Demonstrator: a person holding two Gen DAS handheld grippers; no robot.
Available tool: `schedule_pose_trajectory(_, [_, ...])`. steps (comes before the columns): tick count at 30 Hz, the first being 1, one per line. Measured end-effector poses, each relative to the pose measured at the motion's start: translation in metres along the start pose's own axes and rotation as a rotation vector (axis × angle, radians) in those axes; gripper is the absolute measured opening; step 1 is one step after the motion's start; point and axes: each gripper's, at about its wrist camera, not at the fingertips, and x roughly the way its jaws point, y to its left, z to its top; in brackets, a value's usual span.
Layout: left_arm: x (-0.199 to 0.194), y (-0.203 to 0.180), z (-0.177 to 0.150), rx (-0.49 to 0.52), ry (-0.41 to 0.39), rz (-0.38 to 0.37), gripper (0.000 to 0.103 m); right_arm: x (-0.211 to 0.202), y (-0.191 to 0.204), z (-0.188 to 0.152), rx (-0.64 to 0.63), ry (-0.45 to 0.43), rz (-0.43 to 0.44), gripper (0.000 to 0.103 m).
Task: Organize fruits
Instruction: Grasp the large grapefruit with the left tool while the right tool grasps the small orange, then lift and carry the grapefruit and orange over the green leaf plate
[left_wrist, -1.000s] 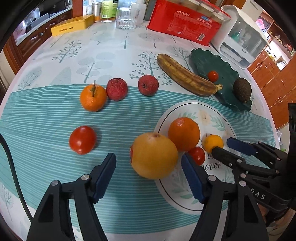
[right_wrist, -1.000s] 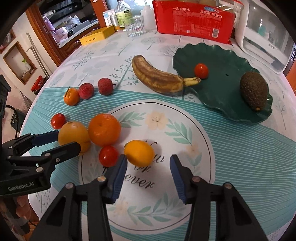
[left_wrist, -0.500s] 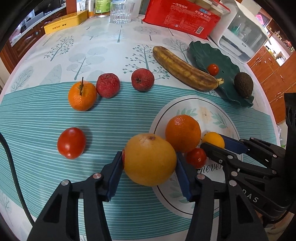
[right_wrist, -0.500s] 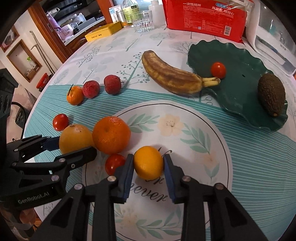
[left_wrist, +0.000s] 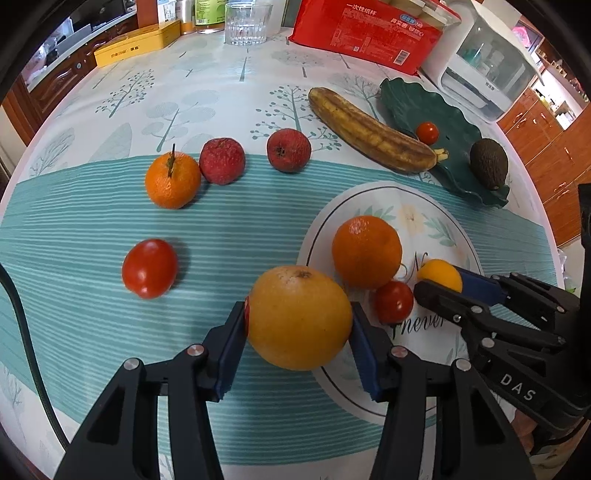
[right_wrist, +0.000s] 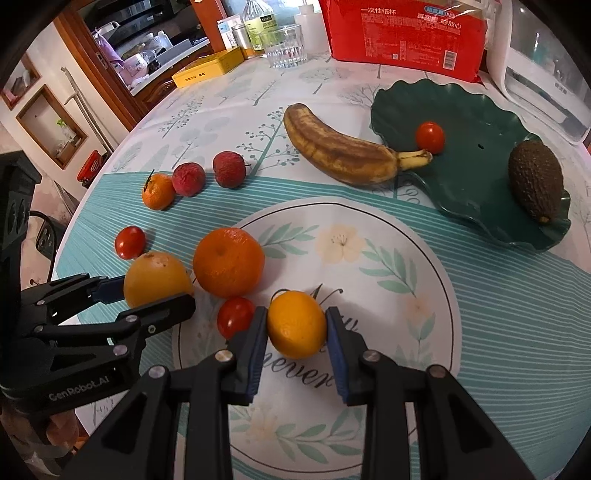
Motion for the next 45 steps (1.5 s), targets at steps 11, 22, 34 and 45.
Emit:
schedule_pose_trajectory(11, [-0.027, -0.008, -0.021, 0.009, -0.012, 0.03, 0.052, -0.021, 0.003, -0.013, -0.009, -0.021, 0.006, 0.031])
schedule_pose_trajectory(22, [-0.08, -0.042, -0.008, 0.064, -0.088, 0.017, 0.052, -0.072, 0.001, -0.014, -0.026, -0.101, -0.012, 0.031])
schedule_pose_trajectory(34, [-0.148, -0.092, 0.069, 0.205, -0.223, 0.03, 0.052, -0.143, -0.036, 0.034, -0.003, -0.218, -0.129, 0.031])
schedule_pose_trajectory(45, [-0.162, -0.128, 0.163, 0.277, -0.282, 0.049, 0.052, -0.187, -0.083, 0.117, 0.045, -0.33, -0.25, 0.031])
